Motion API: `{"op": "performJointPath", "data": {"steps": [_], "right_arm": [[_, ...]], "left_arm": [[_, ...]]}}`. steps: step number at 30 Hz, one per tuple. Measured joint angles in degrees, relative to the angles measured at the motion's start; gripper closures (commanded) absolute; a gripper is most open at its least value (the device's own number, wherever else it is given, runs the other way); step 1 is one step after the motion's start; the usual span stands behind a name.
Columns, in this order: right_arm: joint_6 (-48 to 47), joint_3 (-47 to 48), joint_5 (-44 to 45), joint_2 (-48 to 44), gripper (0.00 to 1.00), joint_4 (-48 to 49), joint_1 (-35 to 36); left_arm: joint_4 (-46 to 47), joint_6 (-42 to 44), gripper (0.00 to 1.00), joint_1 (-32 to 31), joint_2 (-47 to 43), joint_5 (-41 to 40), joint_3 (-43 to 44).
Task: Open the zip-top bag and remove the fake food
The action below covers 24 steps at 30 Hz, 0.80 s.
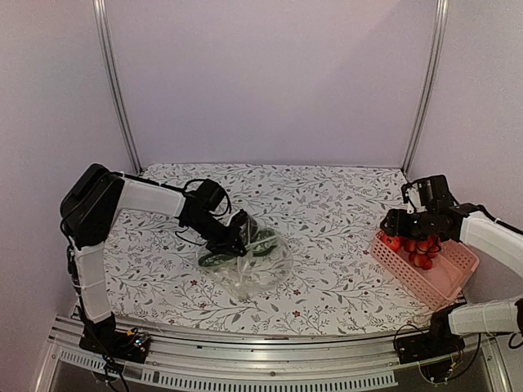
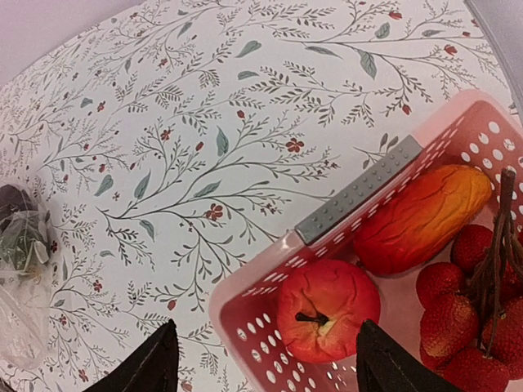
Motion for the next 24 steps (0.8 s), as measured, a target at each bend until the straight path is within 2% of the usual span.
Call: {"op": "performJointPath", "data": {"steps": [4, 7, 12, 17, 24], "right_arm": [[-2.14, 0.9, -3.65, 0.02, 0.32, 2.6, 1.25], [-4.28, 1.18, -5.99, 0.02, 0.35, 5.7, 5.07], [-7.52, 2.43, -7.96, 2.36, 0.42, 12.87, 16.85], [-10.73, 4.94, -8.57, 9.46, 0.47, 19.98, 27.45], [-13.66, 6.73, -10.12, 17.94, 0.56, 27.19, 36.2]], "left_arm": [[-0.04, 0.0, 1.0, 0.0, -0.02, 0.63, 0.0], [-0.13, 0.0, 1.0, 0.0, -0.02, 1.11, 0.0], [-0.55, 0.02, 1.0, -0.04, -0.07, 2.62, 0.0], [-0.98, -0.11, 1.0, -0.11, -0.57, 4.7, 0.0], [-1.05, -0.83, 1.0, -0.26, -5.03, 7.13, 0.26]]}}
